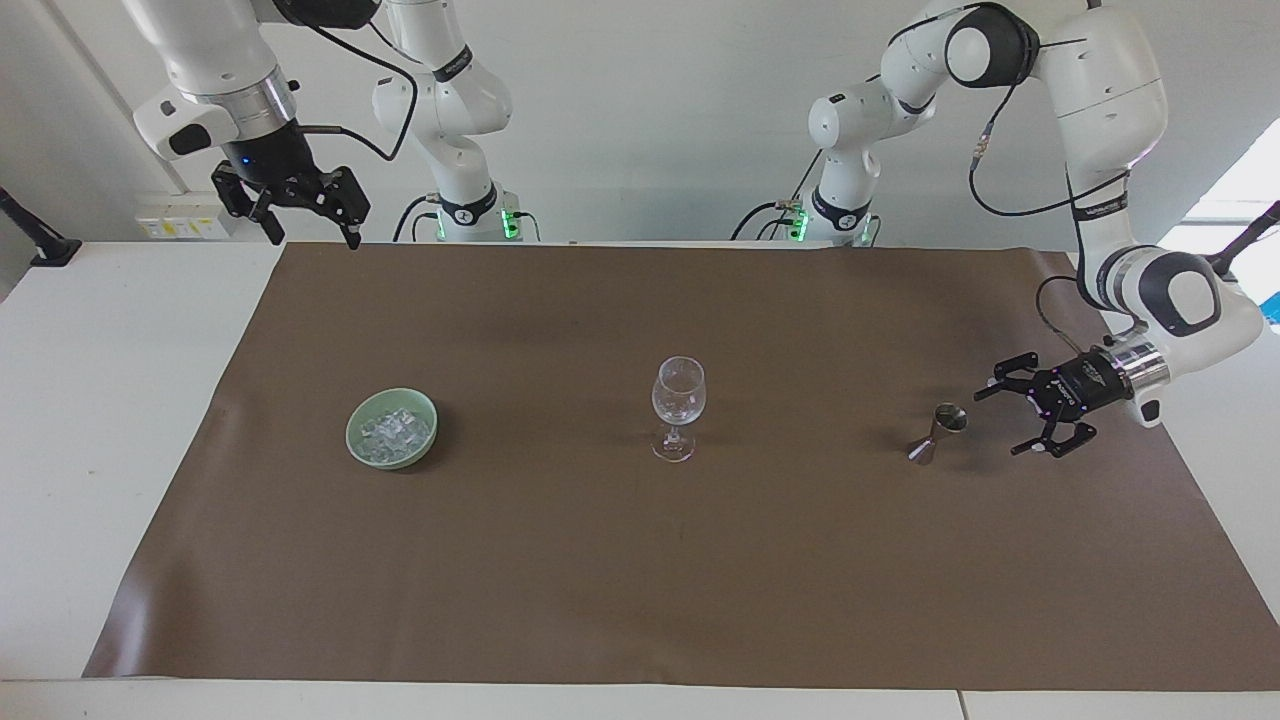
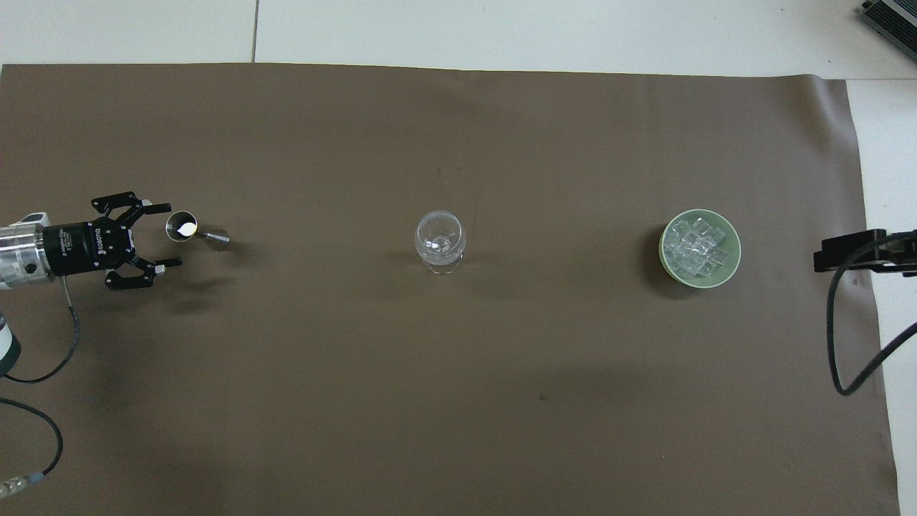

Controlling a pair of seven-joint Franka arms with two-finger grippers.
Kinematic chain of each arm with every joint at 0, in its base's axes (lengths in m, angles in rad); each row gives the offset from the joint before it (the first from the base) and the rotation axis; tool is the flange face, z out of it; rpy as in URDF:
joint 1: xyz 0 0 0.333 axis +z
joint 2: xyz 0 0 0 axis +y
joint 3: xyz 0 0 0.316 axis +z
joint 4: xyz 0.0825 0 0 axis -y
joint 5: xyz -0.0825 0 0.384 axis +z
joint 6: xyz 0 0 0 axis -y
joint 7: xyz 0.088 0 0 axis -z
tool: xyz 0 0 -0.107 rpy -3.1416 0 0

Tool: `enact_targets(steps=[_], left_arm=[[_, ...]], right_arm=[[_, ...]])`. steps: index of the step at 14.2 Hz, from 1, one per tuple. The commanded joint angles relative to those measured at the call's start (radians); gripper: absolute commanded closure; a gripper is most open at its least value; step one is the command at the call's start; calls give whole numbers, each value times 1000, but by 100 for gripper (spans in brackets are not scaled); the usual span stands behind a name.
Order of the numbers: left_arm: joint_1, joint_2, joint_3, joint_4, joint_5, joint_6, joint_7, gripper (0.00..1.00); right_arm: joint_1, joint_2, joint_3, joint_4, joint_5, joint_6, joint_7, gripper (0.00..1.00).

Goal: Pour wine and add ice with both arms
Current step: 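Reach the left gripper to the silver jigger and close on it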

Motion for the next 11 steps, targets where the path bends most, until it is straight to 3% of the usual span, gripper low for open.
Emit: enact_targets(steps=[1, 11], left_arm=[[-25, -28, 8, -60, -78, 27, 37, 0], [-3, 28, 7, -106, -222, 18, 126, 0]], right_arm=[[-12, -26, 8, -27, 17, -4, -26, 0], [-12, -26, 8, -27, 17, -4, -26, 0]])
